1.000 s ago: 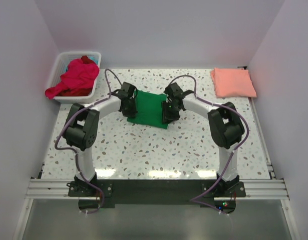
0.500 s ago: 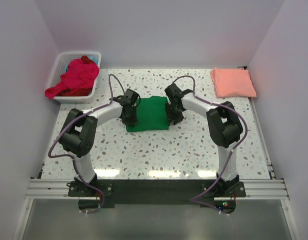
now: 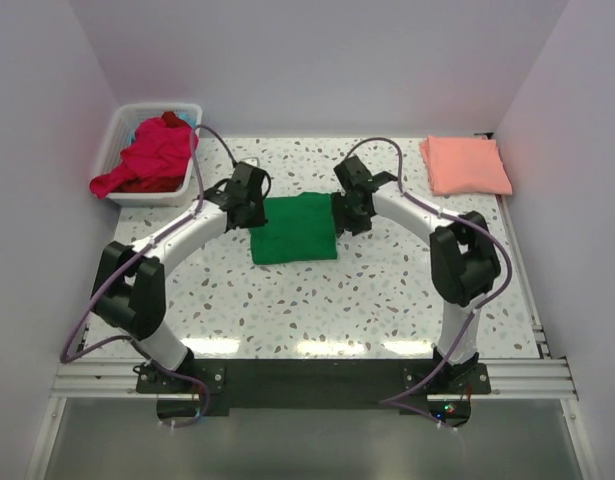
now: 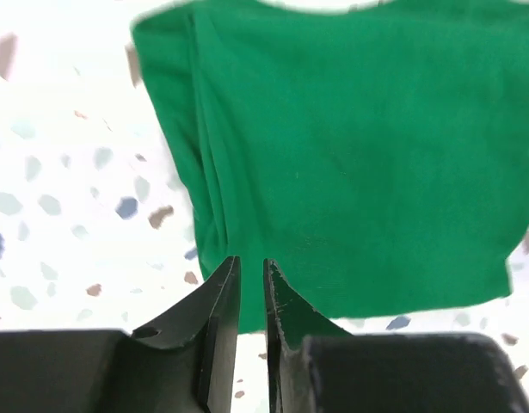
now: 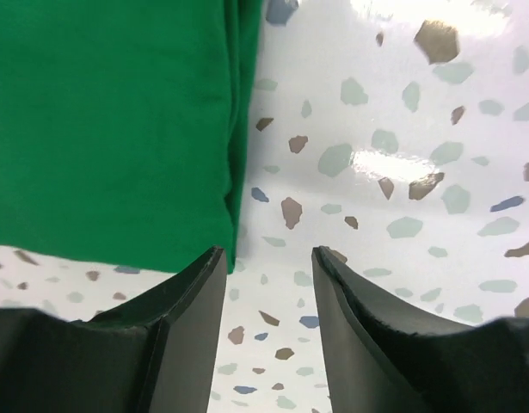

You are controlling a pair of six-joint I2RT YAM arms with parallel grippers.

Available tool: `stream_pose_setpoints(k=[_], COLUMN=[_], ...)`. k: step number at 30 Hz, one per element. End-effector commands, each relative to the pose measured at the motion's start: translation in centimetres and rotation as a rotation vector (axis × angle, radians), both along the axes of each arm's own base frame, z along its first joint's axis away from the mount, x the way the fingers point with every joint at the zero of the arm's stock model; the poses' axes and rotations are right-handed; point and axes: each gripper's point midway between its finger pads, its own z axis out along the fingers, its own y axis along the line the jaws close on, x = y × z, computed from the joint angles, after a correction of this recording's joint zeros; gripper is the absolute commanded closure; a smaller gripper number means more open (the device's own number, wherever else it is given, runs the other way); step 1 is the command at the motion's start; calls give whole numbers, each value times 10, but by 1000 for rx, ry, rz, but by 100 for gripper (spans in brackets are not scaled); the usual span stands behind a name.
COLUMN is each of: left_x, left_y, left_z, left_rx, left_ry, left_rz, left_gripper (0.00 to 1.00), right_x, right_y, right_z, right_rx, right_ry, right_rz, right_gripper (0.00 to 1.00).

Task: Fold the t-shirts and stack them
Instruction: Fold the tshirt, then neatly place the folded tshirt to the corner

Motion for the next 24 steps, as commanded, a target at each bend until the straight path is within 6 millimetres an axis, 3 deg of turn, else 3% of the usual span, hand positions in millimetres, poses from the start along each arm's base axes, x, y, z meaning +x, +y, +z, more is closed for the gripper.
stream_pose_setpoints(k=[1,6,7,9,11,17,24], left_x=[33,46,46,52,52,59,62], left_y=[25,34,33,30,28,34,45], left_z=[49,40,37,37,34,35,30], left_rx=[-29,-149,-182,-272,-331,-404,-496], left_ry=[-170,-147,-141,-133,-116,-132,-117], left_rz=[123,148,148,132,115,97,102], left_gripper=[77,77,77,77,78,78,78], right_x=[27,41,45,54,65,73,66], right_y=[7,23,16,23,19,32,44], right_z=[63,59,54,55,50,28,3], right_rx=[91,265,293,406,461,609,678], right_ry=[-206,-222,-214,-210,-205,-149,-81], right_rz=[-23,-9,-31,-30,-43,33,72], right_gripper=[46,33,32,30,29,27,27])
